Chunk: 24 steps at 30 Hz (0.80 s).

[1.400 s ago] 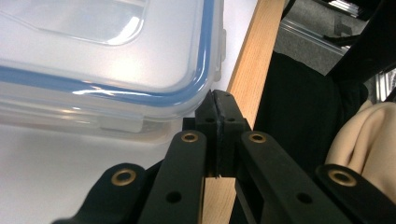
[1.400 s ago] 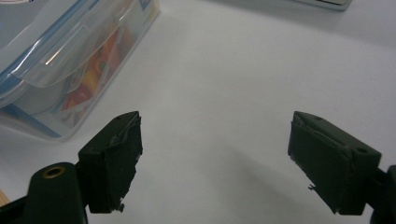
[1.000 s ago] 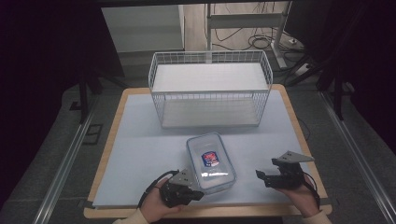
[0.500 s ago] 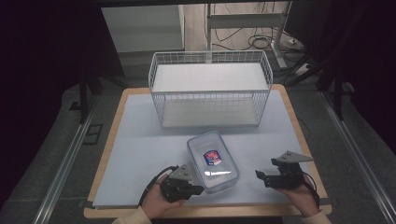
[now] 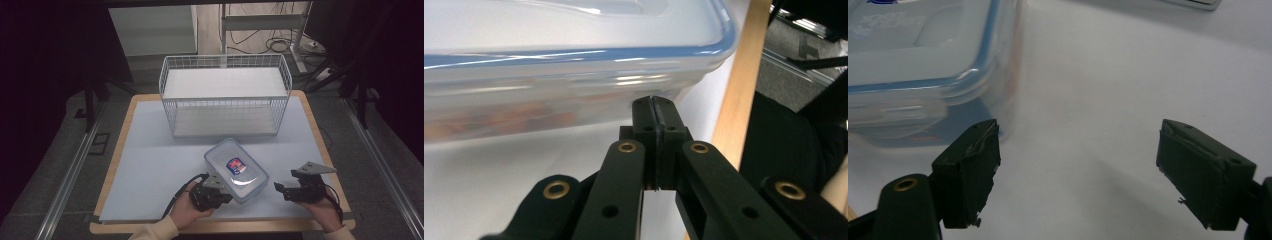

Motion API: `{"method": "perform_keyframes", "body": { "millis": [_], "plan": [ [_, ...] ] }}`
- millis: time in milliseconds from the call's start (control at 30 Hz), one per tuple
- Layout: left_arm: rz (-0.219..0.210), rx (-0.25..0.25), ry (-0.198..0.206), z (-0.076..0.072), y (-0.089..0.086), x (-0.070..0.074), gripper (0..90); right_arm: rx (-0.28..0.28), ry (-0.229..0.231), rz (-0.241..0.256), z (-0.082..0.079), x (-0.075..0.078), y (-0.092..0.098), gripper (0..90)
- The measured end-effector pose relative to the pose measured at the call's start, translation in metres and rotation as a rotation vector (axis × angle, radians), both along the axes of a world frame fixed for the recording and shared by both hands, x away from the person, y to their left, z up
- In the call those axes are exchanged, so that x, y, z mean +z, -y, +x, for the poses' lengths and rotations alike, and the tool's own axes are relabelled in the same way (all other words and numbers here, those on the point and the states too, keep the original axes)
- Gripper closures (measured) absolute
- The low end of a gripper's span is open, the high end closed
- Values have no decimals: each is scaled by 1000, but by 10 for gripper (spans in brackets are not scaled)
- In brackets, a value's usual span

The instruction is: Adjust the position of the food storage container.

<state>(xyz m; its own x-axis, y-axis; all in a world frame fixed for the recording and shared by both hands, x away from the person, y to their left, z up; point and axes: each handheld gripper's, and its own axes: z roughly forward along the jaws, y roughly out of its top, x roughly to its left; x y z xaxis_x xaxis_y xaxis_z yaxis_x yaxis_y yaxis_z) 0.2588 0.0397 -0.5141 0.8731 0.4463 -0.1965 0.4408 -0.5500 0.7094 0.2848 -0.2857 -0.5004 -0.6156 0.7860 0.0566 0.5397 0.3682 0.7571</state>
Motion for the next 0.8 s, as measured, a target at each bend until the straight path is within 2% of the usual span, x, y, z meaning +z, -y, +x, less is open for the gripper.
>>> {"method": "perform_keyframes", "body": {
  "millis": [433, 800],
  "plan": [
    [-30, 1, -1, 12, 24, 3, 900, -5, 1, 1, 1, 1, 2, 180],
    [-63, 42, -3, 21, 47, 1, 899, -22, 4, 5, 2, 1, 6, 181]
  ]
}}
